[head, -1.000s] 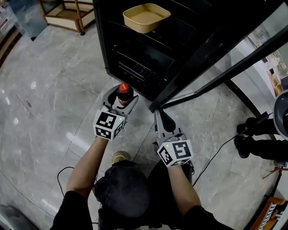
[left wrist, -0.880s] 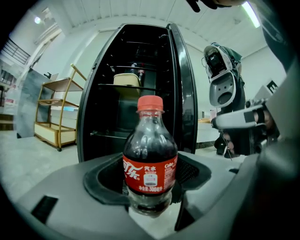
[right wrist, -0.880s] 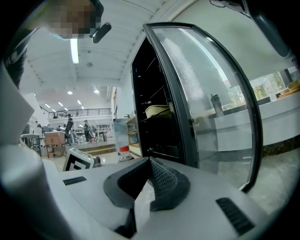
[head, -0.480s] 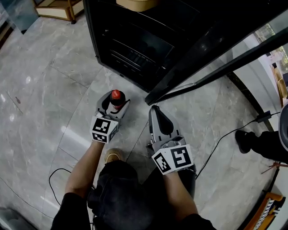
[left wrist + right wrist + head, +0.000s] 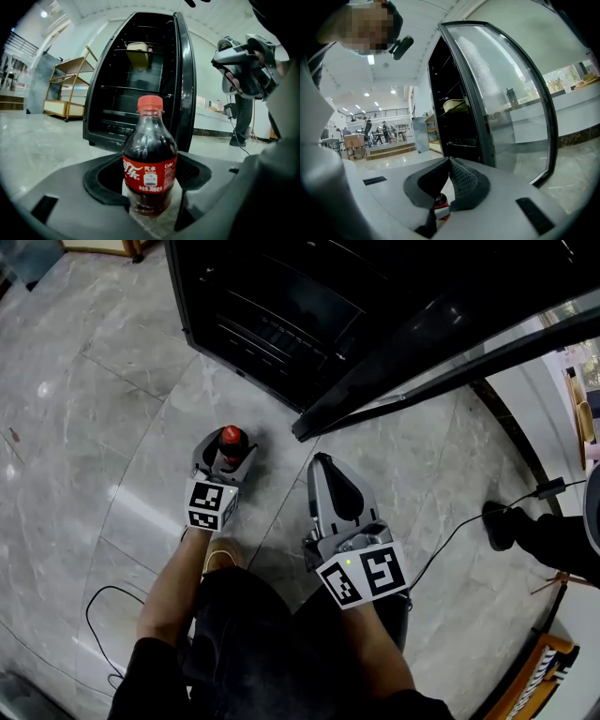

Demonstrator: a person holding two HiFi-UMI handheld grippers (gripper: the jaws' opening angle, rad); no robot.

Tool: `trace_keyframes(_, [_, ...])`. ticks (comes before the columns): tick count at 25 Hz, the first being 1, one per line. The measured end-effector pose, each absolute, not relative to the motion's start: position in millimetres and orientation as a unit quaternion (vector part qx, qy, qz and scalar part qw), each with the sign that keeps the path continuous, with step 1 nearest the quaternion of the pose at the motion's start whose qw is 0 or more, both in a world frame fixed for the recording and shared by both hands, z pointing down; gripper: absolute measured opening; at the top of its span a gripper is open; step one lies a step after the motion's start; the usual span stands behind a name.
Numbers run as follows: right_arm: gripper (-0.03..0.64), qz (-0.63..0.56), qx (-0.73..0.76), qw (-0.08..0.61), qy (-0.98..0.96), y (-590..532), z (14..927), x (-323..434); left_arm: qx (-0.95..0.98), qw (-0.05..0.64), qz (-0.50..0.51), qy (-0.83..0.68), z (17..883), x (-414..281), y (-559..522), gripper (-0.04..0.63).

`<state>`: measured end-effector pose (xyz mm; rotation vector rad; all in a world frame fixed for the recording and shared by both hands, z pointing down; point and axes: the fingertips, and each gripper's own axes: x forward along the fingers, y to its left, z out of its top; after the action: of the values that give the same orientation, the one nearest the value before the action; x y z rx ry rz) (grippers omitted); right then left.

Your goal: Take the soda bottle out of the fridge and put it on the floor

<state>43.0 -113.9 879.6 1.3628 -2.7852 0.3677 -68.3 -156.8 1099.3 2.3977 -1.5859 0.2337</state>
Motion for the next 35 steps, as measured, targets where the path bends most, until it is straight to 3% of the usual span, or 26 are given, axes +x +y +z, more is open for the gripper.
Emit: trace_keyframes(35, [0.023,0.129,0.442,0.020,-0.887,-107,887,53,0.821,0.129,0.126,-0.542,1132,-60,-134,0.313])
